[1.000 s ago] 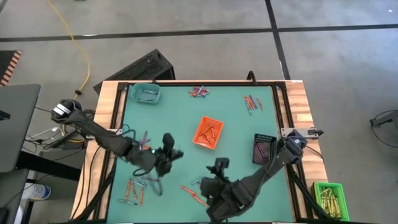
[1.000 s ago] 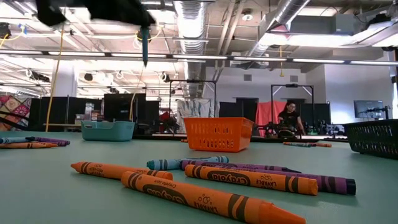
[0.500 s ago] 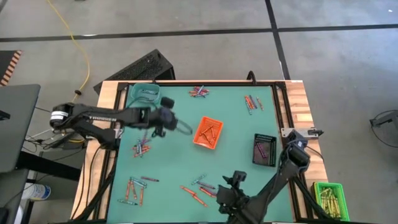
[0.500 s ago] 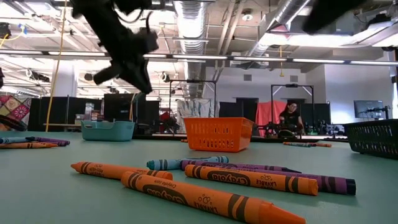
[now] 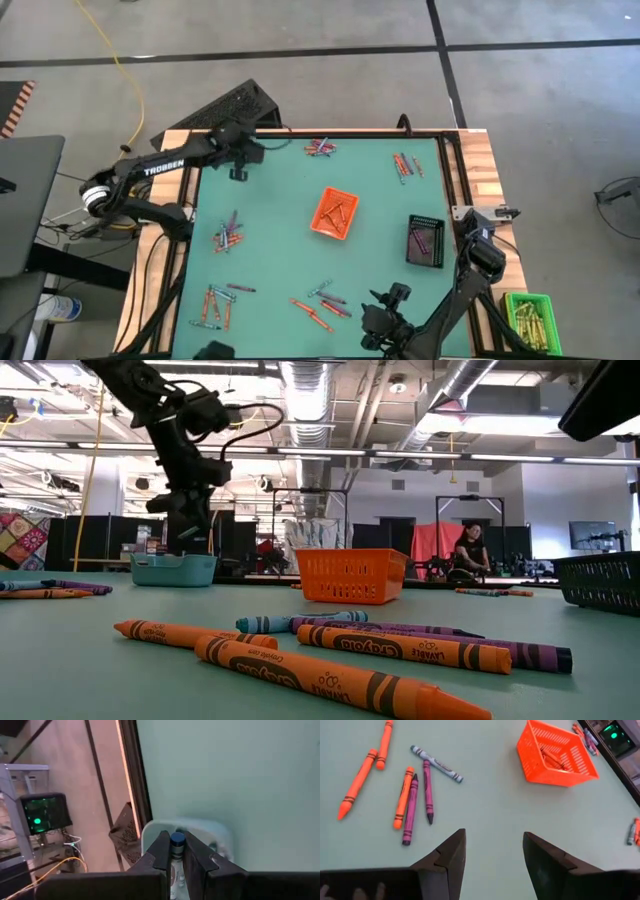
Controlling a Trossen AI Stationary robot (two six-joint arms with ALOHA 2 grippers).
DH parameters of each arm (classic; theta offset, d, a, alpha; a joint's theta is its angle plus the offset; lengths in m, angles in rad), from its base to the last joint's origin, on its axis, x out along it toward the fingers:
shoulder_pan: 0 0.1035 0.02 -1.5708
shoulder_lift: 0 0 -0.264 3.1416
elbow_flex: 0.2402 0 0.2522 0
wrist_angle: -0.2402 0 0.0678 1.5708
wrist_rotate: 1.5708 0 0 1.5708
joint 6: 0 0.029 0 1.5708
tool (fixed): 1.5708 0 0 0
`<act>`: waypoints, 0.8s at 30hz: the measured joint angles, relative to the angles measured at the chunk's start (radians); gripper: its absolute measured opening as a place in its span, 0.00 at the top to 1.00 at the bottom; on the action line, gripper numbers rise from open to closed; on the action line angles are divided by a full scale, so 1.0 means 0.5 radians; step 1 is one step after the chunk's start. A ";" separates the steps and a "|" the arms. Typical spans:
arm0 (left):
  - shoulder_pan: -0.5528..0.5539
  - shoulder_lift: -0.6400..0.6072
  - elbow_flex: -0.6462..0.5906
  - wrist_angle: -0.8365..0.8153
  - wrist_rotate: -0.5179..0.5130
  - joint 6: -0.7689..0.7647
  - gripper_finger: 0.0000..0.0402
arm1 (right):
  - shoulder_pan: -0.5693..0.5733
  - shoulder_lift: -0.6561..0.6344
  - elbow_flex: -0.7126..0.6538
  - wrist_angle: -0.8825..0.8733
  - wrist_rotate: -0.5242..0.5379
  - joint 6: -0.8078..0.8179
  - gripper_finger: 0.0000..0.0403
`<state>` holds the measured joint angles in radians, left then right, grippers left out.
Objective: Sort crayons
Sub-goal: Put the blue crayon into the blue bin
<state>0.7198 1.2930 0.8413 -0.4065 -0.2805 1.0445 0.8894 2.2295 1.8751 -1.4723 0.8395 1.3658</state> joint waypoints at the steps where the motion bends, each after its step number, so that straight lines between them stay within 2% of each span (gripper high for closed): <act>1: 0.059 0.000 0.000 0.000 0.044 0.034 0.97 | -0.002 0.000 -0.001 0.005 0.000 0.008 0.52; 4: 0.198 0.001 0.000 0.025 0.163 0.063 0.96 | -0.003 0.000 -0.001 0.036 0.005 0.014 0.52; 8: 0.259 0.036 0.001 0.112 0.293 0.052 0.95 | -0.003 0.000 -0.001 0.048 0.042 0.014 0.52; 19: 0.307 0.406 0.001 0.215 0.209 -0.151 0.95 | -0.007 0.000 0.001 0.135 0.052 0.015 0.52; 24: 0.308 0.473 0.001 0.259 0.144 -0.178 0.94 | 0.000 0.000 0.001 0.135 0.052 0.030 0.52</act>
<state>0.8738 1.5294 0.8417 -0.2769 -0.2084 0.9552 0.8894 2.2295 1.8758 -1.4046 0.8654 1.3808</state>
